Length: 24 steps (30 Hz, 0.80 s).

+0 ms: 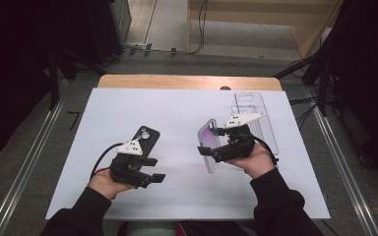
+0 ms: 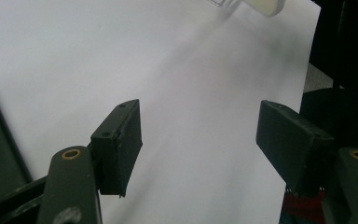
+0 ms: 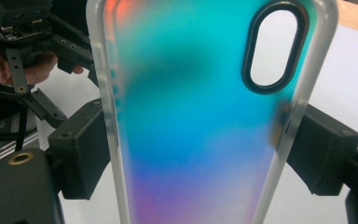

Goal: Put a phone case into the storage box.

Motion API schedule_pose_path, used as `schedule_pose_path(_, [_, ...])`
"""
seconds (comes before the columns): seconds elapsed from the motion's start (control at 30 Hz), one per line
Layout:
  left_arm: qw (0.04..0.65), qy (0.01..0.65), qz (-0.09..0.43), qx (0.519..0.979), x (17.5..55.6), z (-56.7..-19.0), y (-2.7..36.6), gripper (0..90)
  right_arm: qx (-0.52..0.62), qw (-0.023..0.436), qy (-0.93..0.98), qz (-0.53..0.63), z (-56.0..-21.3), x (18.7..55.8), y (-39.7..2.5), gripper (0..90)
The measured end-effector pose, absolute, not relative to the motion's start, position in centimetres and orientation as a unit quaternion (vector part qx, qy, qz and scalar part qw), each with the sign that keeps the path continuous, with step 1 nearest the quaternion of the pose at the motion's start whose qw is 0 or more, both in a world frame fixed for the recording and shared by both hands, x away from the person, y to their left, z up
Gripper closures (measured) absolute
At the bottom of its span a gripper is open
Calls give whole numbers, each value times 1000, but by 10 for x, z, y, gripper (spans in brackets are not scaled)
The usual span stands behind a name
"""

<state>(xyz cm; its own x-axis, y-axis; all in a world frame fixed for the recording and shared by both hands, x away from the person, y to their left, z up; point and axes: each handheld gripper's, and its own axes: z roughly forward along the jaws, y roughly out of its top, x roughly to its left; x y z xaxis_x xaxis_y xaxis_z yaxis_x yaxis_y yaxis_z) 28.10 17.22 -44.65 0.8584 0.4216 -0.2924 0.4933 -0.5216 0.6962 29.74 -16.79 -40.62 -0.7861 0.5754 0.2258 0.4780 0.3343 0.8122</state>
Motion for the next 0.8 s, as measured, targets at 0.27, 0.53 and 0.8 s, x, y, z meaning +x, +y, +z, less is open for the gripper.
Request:
schedule_pose_path(0.27, [417, 277, -38, 865, 276, -447, 181, 312, 337, 59, 804, 486, -393, 296, -185, 147])
schedule_pose_path(0.53, [413, 299, -37, 860, 276, -448, 185, 312, 355, 75, 790, 494, -383, 297, -200, 147])
schedule_pose_path(0.8, [414, 313, -33, 854, 274, -448, 191, 313, 377, 94, 773, 501, -376, 301, -214, 146])
